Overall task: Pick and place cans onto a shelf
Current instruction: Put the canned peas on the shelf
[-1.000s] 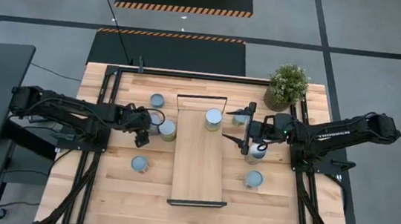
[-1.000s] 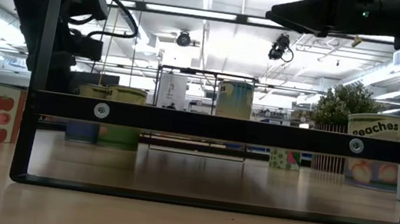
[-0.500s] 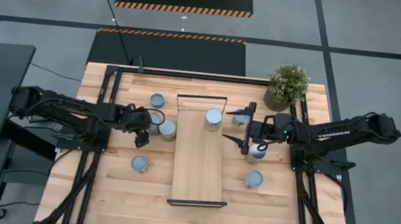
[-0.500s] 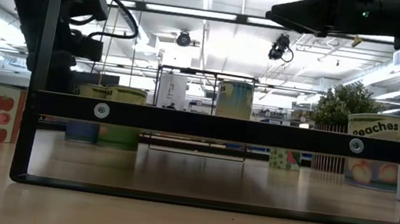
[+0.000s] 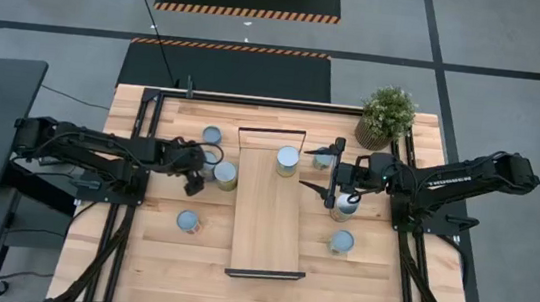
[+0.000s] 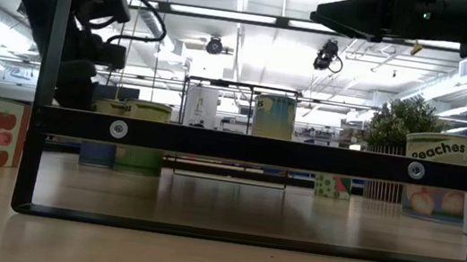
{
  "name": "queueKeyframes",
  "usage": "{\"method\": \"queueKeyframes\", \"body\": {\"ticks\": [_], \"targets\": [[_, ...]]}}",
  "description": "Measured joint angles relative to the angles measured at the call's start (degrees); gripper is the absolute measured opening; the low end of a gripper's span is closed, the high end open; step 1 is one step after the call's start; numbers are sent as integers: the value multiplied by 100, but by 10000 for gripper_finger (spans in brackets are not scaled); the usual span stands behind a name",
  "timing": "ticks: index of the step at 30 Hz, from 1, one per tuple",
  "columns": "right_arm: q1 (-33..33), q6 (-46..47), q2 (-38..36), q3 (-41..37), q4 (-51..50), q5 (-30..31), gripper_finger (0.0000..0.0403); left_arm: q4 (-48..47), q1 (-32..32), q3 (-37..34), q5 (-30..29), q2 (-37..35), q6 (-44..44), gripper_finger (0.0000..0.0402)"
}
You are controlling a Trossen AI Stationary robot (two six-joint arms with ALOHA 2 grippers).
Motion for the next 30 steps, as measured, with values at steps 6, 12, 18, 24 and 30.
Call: {"method": "queueKeyframes", "body": {"ticks": [6, 12, 18, 24, 30], "targets": [[0, 24, 0, 0, -6, -12, 373, 271, 2, 0, -169, 0, 542, 391], [0, 26, -2, 0, -6, -26, 373, 710, 2, 0, -208, 0, 992, 391], [0, 28, 0, 0, -6, -26, 373, 951, 2, 0, -86, 0, 1222, 392], [0, 28, -2, 0, -6, -26, 373, 937, 2, 0, -77, 0, 1077, 377], [0, 31, 0, 0, -6, -25, 373, 921, 2, 10, 7, -3, 1047, 338]]}}
